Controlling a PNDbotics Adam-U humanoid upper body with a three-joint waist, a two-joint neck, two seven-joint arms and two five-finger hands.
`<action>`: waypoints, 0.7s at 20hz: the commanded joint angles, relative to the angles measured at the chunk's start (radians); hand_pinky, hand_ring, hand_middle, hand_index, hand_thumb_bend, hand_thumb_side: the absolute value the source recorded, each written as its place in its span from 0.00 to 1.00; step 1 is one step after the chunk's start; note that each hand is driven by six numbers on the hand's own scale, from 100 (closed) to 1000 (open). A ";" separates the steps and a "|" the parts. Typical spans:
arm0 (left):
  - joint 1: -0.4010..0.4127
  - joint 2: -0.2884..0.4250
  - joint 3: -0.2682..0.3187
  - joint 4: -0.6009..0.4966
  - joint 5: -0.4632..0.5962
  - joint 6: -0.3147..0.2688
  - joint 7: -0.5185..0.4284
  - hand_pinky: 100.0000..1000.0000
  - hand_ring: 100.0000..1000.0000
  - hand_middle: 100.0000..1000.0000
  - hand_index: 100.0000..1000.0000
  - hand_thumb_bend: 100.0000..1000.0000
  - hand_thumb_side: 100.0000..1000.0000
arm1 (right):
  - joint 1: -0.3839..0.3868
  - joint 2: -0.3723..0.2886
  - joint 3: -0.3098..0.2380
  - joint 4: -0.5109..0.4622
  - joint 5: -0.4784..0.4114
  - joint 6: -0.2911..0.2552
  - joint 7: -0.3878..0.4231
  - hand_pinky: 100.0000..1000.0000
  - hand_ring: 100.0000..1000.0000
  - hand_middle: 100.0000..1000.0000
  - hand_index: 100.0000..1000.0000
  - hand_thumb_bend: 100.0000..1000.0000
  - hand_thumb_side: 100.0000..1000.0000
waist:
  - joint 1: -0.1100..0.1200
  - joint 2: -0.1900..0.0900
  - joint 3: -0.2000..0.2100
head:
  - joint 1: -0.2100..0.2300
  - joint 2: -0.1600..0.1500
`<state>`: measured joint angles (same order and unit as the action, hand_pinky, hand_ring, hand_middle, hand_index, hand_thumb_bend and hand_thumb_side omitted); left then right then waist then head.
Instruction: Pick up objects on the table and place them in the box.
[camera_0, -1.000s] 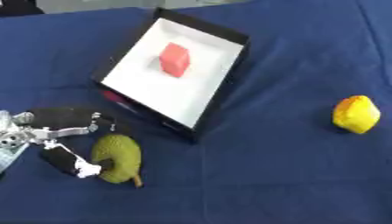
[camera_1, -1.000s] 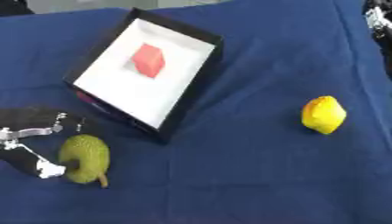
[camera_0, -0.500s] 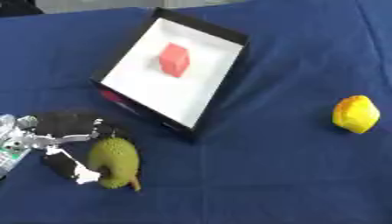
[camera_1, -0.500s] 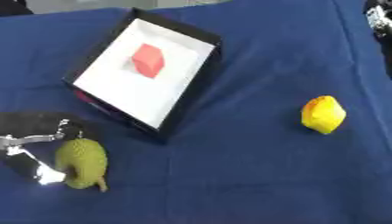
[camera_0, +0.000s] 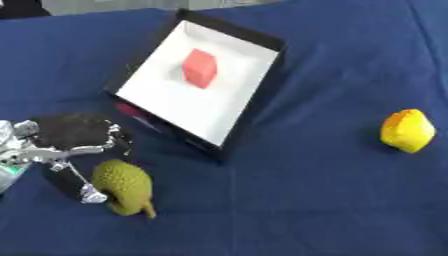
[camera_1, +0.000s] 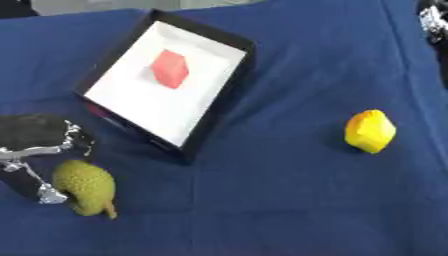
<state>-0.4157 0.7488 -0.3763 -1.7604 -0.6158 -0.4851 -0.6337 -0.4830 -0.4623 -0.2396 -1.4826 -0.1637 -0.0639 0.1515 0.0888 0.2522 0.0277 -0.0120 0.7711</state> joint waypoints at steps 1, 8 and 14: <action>0.005 0.042 0.047 -0.052 0.031 -0.214 -0.242 0.60 0.53 0.48 0.48 0.34 0.00 | -0.009 -0.029 -0.006 -0.016 -0.005 -0.002 -0.007 1.00 1.00 1.00 0.95 0.00 0.41 | -0.009 0.000 0.003 | -0.004 -0.001; 0.035 0.045 0.079 -0.074 0.119 -0.080 -0.202 0.49 0.45 0.40 0.40 0.28 0.00 | -0.009 -0.030 -0.008 -0.014 -0.005 -0.002 -0.012 1.00 1.00 1.00 0.95 0.00 0.41 | -0.010 0.002 0.007 | -0.005 -0.001; 0.037 0.046 0.088 -0.084 0.147 -0.043 -0.220 0.41 0.39 0.35 0.31 0.43 0.00 | -0.008 -0.030 -0.008 -0.014 -0.007 -0.001 -0.014 1.00 1.00 1.00 0.95 0.00 0.41 | -0.011 0.002 0.008 | -0.005 -0.001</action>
<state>-0.3704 0.7576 -0.3102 -1.8259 -0.4798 -0.4016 -0.7171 -0.4826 -0.4623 -0.2400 -1.4826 -0.1639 -0.0642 0.1410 0.0888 0.2522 0.0336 -0.0160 0.7711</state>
